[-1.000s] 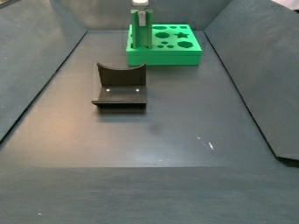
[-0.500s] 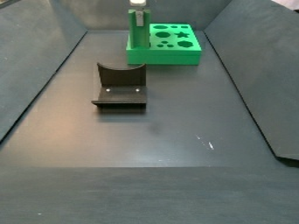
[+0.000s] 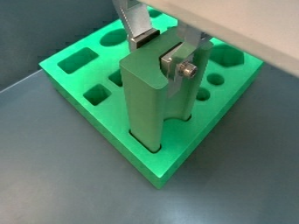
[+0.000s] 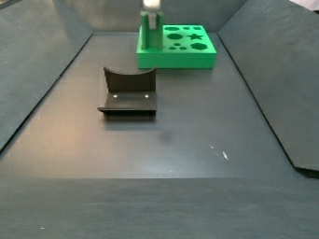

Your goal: Insert the arch object.

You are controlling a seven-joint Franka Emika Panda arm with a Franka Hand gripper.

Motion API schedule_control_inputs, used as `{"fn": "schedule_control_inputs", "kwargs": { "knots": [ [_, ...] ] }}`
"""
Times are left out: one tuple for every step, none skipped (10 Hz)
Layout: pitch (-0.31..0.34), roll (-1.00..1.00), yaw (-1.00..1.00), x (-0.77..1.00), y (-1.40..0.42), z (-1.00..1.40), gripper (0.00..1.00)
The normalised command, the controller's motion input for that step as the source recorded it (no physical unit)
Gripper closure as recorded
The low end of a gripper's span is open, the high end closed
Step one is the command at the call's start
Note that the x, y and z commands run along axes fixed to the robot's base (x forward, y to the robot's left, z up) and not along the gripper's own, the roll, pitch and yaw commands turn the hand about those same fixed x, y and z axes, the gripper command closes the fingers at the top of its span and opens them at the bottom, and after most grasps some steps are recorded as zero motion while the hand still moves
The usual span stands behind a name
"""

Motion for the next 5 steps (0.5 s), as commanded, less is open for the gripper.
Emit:
{"fn": "schedule_control_inputs", "kwargs": {
  "knots": [
    [-0.011, 0.01, 0.00, 0.15, 0.03, -0.65, 1.00],
    [-0.100, 0.02, 0.00, 0.11, 0.01, -1.00, 1.00],
    [-0.109, 0.06, 0.00, 0.08, 0.00, -0.92, 1.00],
    [-0.074, -0.08, 0.00, 0.00, 0.00, -0.13, 1.00],
    [0.000, 0.00, 0.00, 0.00, 0.00, 0.00, 1.00]
  ]
}}
